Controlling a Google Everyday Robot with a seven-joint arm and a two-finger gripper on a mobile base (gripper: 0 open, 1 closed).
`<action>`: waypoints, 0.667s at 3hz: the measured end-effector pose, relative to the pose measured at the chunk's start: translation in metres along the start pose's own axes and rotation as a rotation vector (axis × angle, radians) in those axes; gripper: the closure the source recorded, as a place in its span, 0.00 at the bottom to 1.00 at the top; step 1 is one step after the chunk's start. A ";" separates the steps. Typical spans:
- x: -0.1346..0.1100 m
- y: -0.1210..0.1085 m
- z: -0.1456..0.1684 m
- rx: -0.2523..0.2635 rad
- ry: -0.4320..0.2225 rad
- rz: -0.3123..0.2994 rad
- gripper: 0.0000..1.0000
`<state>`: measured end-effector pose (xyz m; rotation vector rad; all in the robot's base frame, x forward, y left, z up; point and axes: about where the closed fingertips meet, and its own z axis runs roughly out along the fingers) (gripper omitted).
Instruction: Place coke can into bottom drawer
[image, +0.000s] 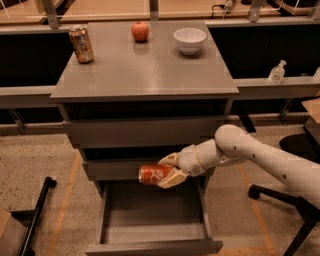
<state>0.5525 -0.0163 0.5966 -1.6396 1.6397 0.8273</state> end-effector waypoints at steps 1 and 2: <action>0.048 -0.001 0.028 0.004 -0.008 0.092 1.00; 0.055 0.001 0.034 -0.001 -0.012 0.104 1.00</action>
Offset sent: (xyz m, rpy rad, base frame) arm 0.0015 -0.0047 -0.0530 0.0096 0.0694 -0.0537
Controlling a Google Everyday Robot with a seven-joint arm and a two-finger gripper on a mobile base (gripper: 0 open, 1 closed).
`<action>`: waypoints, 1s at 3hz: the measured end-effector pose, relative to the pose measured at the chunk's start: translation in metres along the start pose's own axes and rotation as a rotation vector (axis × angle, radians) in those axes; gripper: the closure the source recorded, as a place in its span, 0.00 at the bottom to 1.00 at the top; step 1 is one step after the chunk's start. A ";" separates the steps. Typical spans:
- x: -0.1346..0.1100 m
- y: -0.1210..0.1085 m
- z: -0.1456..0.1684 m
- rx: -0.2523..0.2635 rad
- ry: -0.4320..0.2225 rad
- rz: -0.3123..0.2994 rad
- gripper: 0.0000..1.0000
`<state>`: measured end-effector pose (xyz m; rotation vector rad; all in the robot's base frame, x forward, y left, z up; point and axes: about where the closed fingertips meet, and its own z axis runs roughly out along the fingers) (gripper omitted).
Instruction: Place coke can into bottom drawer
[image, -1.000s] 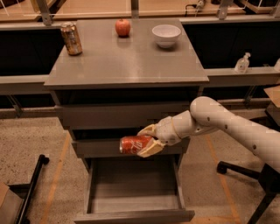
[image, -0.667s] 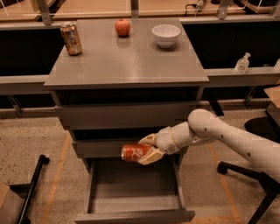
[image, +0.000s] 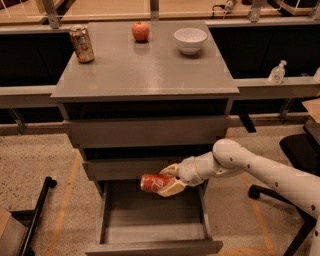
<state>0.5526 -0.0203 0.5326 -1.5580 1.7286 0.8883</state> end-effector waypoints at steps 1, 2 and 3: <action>-0.002 0.008 0.006 -0.014 0.056 -0.028 1.00; 0.016 0.005 0.024 -0.028 0.093 -0.025 1.00; 0.059 -0.005 0.052 -0.030 0.088 0.031 1.00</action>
Offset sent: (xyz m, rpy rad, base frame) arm -0.0023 0.0140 -0.0622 -0.1278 0.0264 0.0484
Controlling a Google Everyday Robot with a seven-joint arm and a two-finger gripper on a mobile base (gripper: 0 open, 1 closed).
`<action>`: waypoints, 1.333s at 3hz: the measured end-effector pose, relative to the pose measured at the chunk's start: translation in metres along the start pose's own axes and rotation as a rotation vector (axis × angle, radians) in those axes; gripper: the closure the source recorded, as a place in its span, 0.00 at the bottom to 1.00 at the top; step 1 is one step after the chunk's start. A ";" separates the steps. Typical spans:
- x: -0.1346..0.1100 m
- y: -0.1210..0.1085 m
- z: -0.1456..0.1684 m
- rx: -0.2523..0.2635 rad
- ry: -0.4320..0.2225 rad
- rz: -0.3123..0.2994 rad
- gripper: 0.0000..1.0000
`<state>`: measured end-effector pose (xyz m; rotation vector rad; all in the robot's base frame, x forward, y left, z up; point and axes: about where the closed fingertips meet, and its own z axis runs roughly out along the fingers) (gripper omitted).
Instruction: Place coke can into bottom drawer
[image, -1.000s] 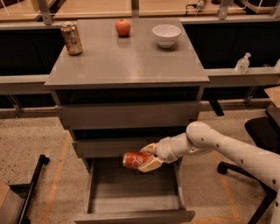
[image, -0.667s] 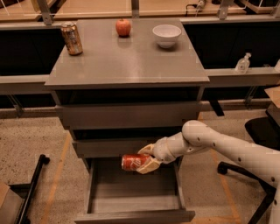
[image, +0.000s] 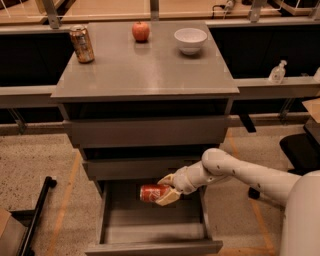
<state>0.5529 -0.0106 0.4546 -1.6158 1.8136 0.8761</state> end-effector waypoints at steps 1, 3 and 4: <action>0.033 -0.006 0.026 0.005 -0.029 0.054 1.00; 0.041 -0.002 0.041 -0.016 0.000 0.068 1.00; 0.067 -0.007 0.081 -0.061 0.024 0.073 1.00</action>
Offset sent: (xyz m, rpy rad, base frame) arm 0.0013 -0.0007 -0.0385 0.0246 0.0333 -0.0376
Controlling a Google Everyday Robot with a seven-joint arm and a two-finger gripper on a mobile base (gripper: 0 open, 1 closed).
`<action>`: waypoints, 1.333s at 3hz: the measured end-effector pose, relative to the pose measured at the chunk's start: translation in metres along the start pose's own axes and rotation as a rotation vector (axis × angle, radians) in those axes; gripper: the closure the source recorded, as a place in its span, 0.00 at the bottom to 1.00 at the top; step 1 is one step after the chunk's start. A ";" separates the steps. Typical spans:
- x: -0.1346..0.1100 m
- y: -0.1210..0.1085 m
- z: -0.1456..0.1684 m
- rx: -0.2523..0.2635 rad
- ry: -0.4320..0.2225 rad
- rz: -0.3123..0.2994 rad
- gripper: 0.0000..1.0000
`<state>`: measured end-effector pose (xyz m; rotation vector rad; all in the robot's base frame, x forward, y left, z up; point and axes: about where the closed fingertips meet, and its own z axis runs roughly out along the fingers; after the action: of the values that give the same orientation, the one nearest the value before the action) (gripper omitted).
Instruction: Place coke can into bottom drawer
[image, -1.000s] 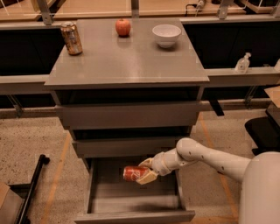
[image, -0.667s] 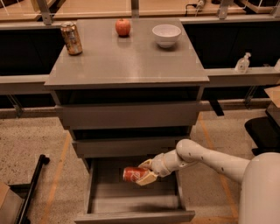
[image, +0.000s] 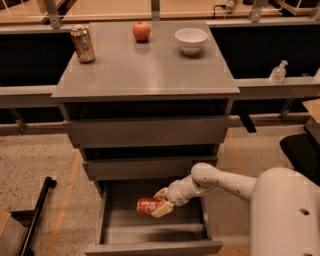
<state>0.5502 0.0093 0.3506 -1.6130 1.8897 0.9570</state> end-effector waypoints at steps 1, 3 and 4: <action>0.026 -0.005 0.036 -0.047 0.052 0.014 1.00; 0.032 -0.003 0.048 -0.068 0.095 0.016 1.00; 0.043 -0.003 0.063 -0.062 0.115 -0.002 1.00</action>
Offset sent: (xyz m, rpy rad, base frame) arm -0.0027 0.0091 -0.0401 -0.0395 0.0408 0.0331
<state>0.5398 0.0295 0.2779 -1.7397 1.9518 0.9487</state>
